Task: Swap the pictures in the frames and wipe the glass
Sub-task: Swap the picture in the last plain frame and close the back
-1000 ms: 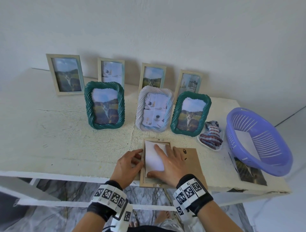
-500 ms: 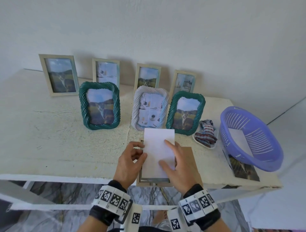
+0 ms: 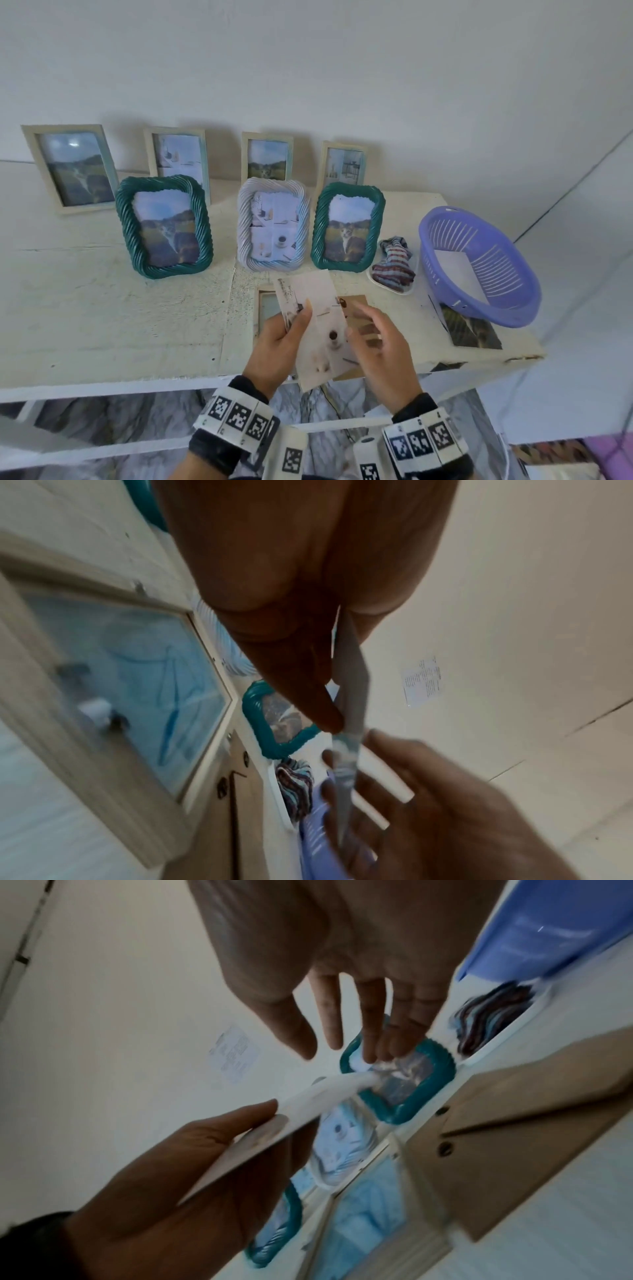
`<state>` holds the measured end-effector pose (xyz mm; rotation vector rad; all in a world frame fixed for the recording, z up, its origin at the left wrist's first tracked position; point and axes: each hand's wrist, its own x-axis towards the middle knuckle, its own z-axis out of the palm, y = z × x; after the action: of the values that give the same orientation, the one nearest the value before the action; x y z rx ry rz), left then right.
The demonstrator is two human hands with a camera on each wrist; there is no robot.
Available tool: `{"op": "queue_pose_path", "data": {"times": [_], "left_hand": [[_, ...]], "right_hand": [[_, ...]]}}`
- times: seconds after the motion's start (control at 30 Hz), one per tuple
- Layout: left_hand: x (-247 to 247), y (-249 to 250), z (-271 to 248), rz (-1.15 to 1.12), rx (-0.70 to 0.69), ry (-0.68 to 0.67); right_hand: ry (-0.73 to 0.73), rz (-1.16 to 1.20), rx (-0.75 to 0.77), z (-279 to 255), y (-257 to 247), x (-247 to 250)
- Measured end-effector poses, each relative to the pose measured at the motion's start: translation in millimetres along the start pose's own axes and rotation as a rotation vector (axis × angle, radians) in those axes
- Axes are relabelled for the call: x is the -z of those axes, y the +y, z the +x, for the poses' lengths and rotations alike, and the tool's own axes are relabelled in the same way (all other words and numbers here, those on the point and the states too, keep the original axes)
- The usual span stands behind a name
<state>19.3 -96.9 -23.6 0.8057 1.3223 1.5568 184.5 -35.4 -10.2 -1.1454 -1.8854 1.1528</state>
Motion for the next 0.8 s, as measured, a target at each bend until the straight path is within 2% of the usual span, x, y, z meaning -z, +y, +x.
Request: {"op": "queue_pose_path", "data": {"times": [0.07,0.13,0.23,0.37,0.47,0.57,0.63,0.73,0.8], "left_hand": [[-12,0,3,-0.022,-0.001,-0.005],[-27,-3,6,0.017,-0.012,-0.022],[-51,-12,12,0.101,0.026,-0.041],[-86,-20,35,0.388,0.006,-0.051],[-122,-16,58,0.680,-0.136,-0.070],[-162,-18,83,0.935,-0.321,-0.245],[-187,-18,97,1.071,-0.370,-0.335],[-213,-17,114,1.233,-0.473,-0.362],[-220,-17,123,1.292,-0.478,-0.379]], "right_hand": [[-0.085,0.059,-0.132,1,13,16],[-0.138,0.225,-0.244,-2,22,34],[-0.096,0.346,-0.297,-12,40,67],[0.005,0.289,-0.323,-28,75,118],[0.053,0.273,-0.354,-43,98,158],[0.133,0.270,-0.419,-54,117,191],[0.179,0.277,-0.466,-57,128,210],[0.210,0.276,-0.495,-57,140,230],[0.224,0.276,-0.505,-54,146,240]]}}
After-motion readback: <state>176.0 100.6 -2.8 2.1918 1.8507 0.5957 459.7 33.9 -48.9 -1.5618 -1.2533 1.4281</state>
